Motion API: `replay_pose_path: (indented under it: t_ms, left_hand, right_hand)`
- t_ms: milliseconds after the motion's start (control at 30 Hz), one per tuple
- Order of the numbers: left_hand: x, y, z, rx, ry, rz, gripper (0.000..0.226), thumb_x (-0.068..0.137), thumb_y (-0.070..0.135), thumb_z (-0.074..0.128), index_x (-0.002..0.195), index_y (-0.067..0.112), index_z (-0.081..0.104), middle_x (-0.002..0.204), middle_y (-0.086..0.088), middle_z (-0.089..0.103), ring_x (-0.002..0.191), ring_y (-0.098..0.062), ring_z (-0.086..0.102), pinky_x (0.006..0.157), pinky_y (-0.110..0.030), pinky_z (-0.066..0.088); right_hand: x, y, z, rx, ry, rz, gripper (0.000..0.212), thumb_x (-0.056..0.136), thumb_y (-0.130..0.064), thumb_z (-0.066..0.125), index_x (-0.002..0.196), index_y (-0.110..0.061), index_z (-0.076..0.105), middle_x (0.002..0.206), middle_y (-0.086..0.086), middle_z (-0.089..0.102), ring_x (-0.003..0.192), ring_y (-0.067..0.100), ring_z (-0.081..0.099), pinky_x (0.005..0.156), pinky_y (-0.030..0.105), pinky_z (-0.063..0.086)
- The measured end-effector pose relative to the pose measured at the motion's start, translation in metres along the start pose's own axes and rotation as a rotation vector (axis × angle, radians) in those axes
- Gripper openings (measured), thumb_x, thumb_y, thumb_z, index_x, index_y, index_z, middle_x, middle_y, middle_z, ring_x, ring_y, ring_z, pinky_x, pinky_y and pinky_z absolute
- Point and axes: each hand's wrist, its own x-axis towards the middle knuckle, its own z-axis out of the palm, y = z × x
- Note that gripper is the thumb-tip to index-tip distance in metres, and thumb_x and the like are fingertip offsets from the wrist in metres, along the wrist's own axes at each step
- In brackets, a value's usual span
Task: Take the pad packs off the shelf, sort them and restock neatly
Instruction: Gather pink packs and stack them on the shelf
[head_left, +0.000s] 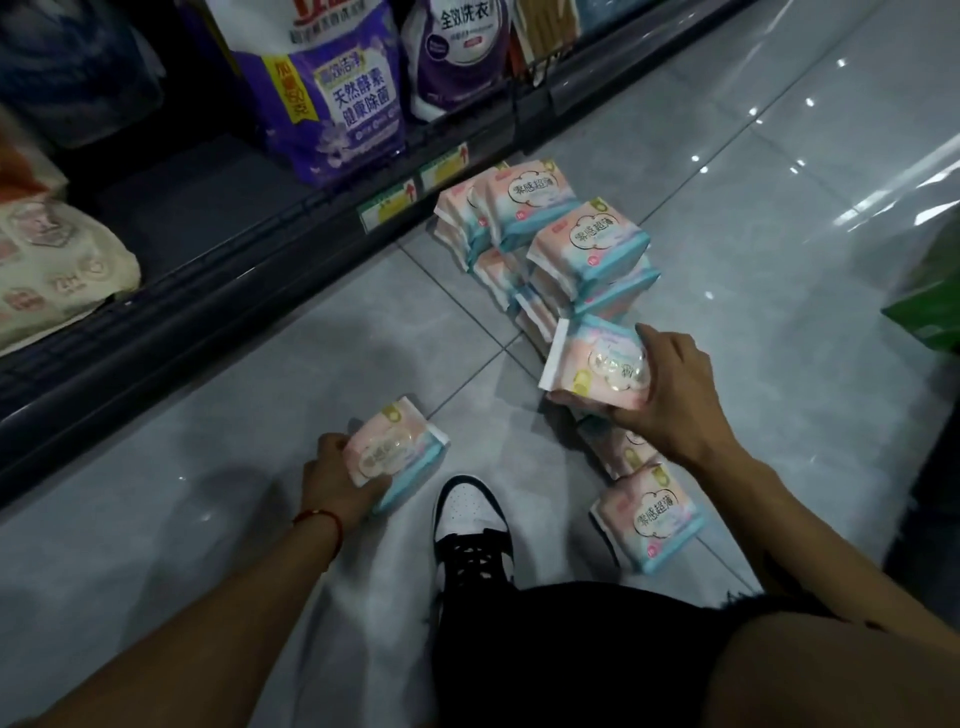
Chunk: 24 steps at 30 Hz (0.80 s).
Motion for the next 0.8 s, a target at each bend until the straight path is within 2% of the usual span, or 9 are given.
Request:
replay_pose_path:
  t_ms: [100, 200, 267, 367, 467, 533, 633, 733, 800]
  left_hand:
    - [-0.01, 0.009, 0.003, -0.114, -0.01, -0.029, 0.07, 0.062, 0.008, 0.095, 0.107, 0.014, 0.041, 0.103, -0.009, 0.063, 0.095, -0.03, 0.066, 0.08, -0.038, 0.056]
    - [-0.031, 0.022, -0.007, -0.302, -0.015, 0.013, 0.068, 0.065, -0.014, 0.087, 0.109, 0.006, 0.038, 0.093, -0.007, 0.061, 0.072, -0.013, 0.069, 0.061, -0.024, 0.058]
    - [-0.051, 0.035, -0.029, -0.413, -0.012, 0.065, 0.072, 0.065, -0.021, 0.082, 0.114, 0.005, 0.036, 0.097, -0.012, 0.062, 0.063, -0.001, 0.07, 0.057, -0.018, 0.057]
    - [-0.086, 0.057, -0.088, -0.489, -0.019, 0.142, 0.082, 0.065, -0.013, 0.087, 0.127, 0.014, 0.041, 0.099, -0.008, 0.064, 0.067, 0.002, 0.069, 0.06, -0.016, 0.056]
    - [-0.118, 0.069, -0.159, -0.559, 0.039, 0.21, 0.079, 0.064, 0.002, 0.093, 0.132, 0.015, 0.054, 0.111, -0.003, 0.072, 0.088, -0.007, 0.072, 0.075, -0.02, 0.06]
    - [-0.139, 0.07, -0.204, -0.643, 0.13, 0.233, 0.068, 0.064, 0.004, 0.092, 0.125, 0.012, 0.062, 0.112, -0.006, 0.075, 0.095, -0.015, 0.073, 0.075, -0.028, 0.062]
    - [-0.175, 0.066, -0.261, -0.773, 0.316, 0.252, 0.065, 0.067, 0.0, 0.09, 0.122, 0.013, 0.057, 0.113, -0.005, 0.074, 0.1, -0.021, 0.073, 0.073, -0.034, 0.063]
    - [-0.216, 0.042, -0.313, -0.816, 0.516, 0.311, 0.066, 0.068, 0.004, 0.091, 0.121, 0.017, 0.054, 0.115, 0.0, 0.072, 0.104, -0.017, 0.071, 0.084, -0.038, 0.061]
    - [-0.24, 0.023, -0.339, -0.877, 0.599, 0.345, 0.062, 0.072, 0.008, 0.09, 0.121, 0.022, 0.055, 0.111, 0.007, 0.074, 0.101, -0.011, 0.072, 0.084, -0.033, 0.059]
  right_hand:
    - [-0.022, -0.022, -0.005, 0.15, -0.06, 0.011, 0.103, 0.063, -0.053, 0.09, 0.148, -0.026, 0.037, 0.128, 0.002, 0.039, 0.122, 0.022, 0.036, 0.099, 0.034, 0.039]
    - [-0.035, -0.06, -0.01, 0.316, -0.177, 0.073, 0.096, 0.056, -0.062, 0.09, 0.13, -0.026, 0.042, 0.117, -0.003, 0.049, 0.11, 0.019, 0.054, 0.088, 0.042, 0.056]
    - [-0.036, -0.092, -0.018, 0.483, -0.321, 0.091, 0.097, 0.058, -0.054, 0.095, 0.131, -0.025, 0.036, 0.117, -0.003, 0.058, 0.106, 0.015, 0.062, 0.088, 0.042, 0.059]
    - [-0.033, -0.15, -0.041, 0.599, -0.452, -0.016, 0.105, 0.062, -0.044, 0.095, 0.141, -0.03, 0.028, 0.121, -0.011, 0.058, 0.109, 0.008, 0.061, 0.092, 0.031, 0.056]
    - [-0.031, -0.23, -0.066, 0.705, -0.56, -0.159, 0.08, 0.071, -0.054, 0.085, 0.136, -0.033, 0.043, 0.119, -0.017, 0.063, 0.1, 0.002, 0.066, 0.079, 0.017, 0.052]
    - [-0.033, -0.286, -0.073, 0.847, -0.694, -0.106, 0.072, 0.081, -0.065, 0.072, 0.137, -0.023, 0.056, 0.123, 0.001, 0.072, 0.101, 0.016, 0.071, 0.084, 0.031, 0.056]
    - [-0.049, -0.362, -0.086, 0.953, -0.802, -0.089, 0.07, 0.077, -0.052, 0.058, 0.133, -0.01, 0.062, 0.123, 0.017, 0.069, 0.1, 0.03, 0.063, 0.088, 0.045, 0.051]
    - [-0.082, -0.437, -0.097, 0.981, -0.872, -0.185, 0.038, 0.097, -0.034, 0.062, 0.127, -0.011, 0.064, 0.115, 0.014, 0.075, 0.099, 0.029, 0.073, 0.086, 0.049, 0.06]
    - [-0.111, -0.484, -0.101, 1.011, -0.922, -0.224, 0.028, 0.1, -0.028, 0.062, 0.121, -0.01, 0.068, 0.106, 0.01, 0.078, 0.093, 0.024, 0.076, 0.081, 0.044, 0.062]
